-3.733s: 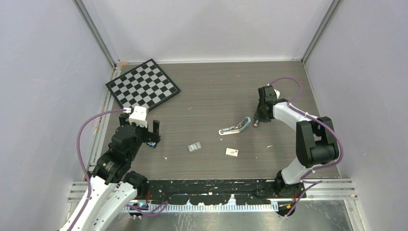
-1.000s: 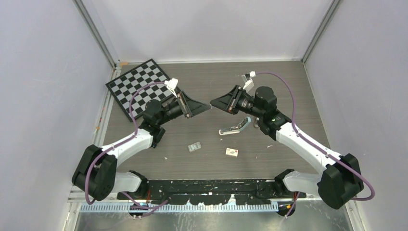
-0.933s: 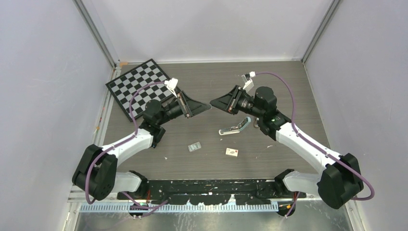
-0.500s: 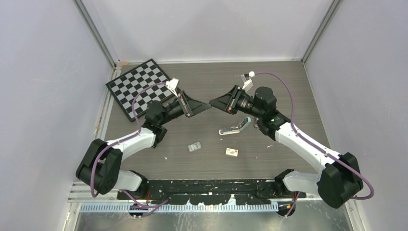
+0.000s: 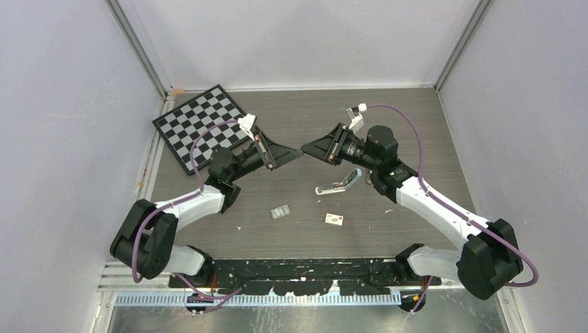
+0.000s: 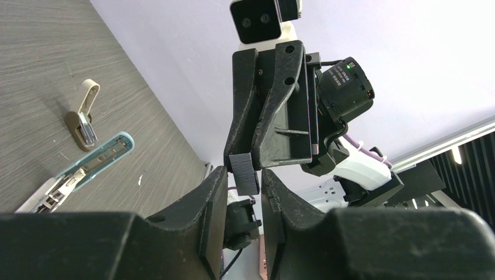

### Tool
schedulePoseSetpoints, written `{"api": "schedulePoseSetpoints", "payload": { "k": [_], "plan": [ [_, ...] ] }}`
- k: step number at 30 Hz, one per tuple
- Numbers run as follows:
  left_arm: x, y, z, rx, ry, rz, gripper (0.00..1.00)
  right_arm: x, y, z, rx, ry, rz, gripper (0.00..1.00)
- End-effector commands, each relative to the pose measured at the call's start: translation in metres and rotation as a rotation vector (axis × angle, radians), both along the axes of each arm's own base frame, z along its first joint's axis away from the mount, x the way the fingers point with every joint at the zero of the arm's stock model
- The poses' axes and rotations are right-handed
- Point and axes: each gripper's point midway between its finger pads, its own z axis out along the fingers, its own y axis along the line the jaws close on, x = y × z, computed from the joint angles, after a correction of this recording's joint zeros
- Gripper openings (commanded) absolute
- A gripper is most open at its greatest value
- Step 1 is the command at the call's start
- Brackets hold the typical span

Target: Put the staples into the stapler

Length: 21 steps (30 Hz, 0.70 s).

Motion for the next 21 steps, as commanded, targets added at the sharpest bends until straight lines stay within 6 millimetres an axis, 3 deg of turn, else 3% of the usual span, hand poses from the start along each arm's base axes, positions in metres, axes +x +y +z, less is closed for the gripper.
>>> {"api": "schedulePoseSetpoints", "payload": {
  "k": [1,15,21],
  "plan": [
    [-0.0056,0.0023,0.0172,-0.040,-0.080,-0.003,0.28,-0.0018,0.0030,0.0100,0.026,-0.040,0.014,0.22],
    [-0.0055,0.0030,0.0190,-0.039,-0.097,0.006,0.20,-0.0024,0.0038,0.0072,0.023,-0.033,0.019,0.22],
    [-0.0056,0.0028,0.0139,-0.010,-0.105,0.009,0.19,-0.0022,0.0032,0.0093,0.027,-0.034,0.014,0.32]
  ]
}}
